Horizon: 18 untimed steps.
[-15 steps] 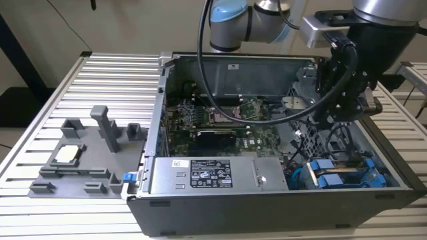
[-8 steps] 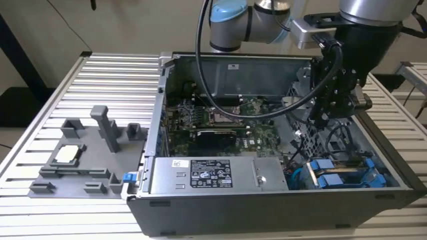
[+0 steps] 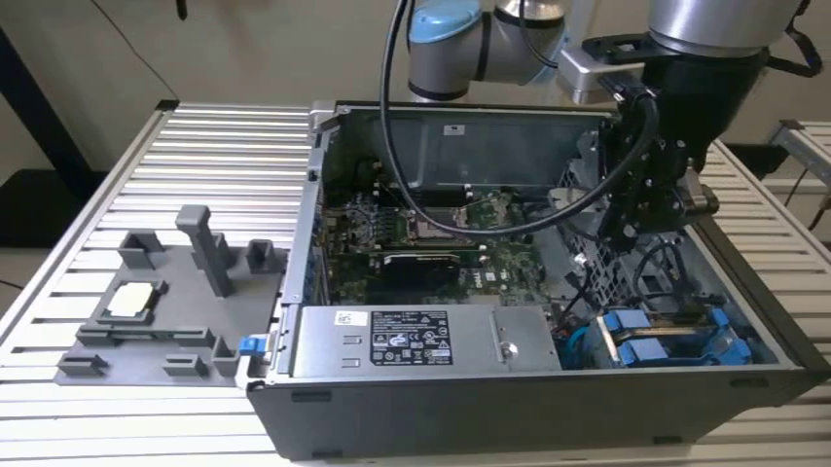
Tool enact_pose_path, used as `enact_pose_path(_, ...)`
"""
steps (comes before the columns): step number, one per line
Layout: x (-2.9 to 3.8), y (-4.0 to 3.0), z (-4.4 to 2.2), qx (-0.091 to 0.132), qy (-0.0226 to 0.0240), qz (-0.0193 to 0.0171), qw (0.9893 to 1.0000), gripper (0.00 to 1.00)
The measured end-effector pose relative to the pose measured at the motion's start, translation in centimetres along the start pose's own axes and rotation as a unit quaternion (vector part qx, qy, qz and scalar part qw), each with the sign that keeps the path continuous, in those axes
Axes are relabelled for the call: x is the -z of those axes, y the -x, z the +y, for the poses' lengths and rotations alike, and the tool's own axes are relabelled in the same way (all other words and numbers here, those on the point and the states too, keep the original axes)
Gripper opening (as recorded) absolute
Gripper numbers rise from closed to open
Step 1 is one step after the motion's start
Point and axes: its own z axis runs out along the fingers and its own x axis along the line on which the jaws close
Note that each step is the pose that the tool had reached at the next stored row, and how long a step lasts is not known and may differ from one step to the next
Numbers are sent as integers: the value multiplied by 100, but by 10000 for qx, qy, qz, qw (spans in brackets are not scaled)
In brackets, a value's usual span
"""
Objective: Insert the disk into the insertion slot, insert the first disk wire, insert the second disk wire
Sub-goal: 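Insert the second disk wire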
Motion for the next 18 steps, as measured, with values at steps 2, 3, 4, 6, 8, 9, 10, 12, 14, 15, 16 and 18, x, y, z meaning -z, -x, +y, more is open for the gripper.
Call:
enact_pose_path(2,-14,2,8,11,0,47,10000,27)
enact_pose_path(3,-23,3,13,14,-2,63,10000,27)
enact_pose_path(4,-32,3,18,15,-6,76,10000,27)
enact_pose_path(6,-54,6,26,14,-39,85,10000,27)
enact_pose_path(8,-68,7,30,12,-87,88,9999,27)
enact_pose_path(9,-72,7,31,12,-111,90,9999,27)
enact_pose_path(10,-75,7,31,14,-126,90,9999,27)
enact_pose_path(12,-76,7,30,18,-136,91,9999,27)
enact_pose_path(14,-77,7,31,17,-136,90,9999,27)
enact_pose_path(15,-77,7,31,17,-136,90,9999,27)
enact_pose_path(16,-77,7,32,17,-136,90,9999,27)
enact_pose_path(18,-77,7,32,17,-136,90,9999,27)
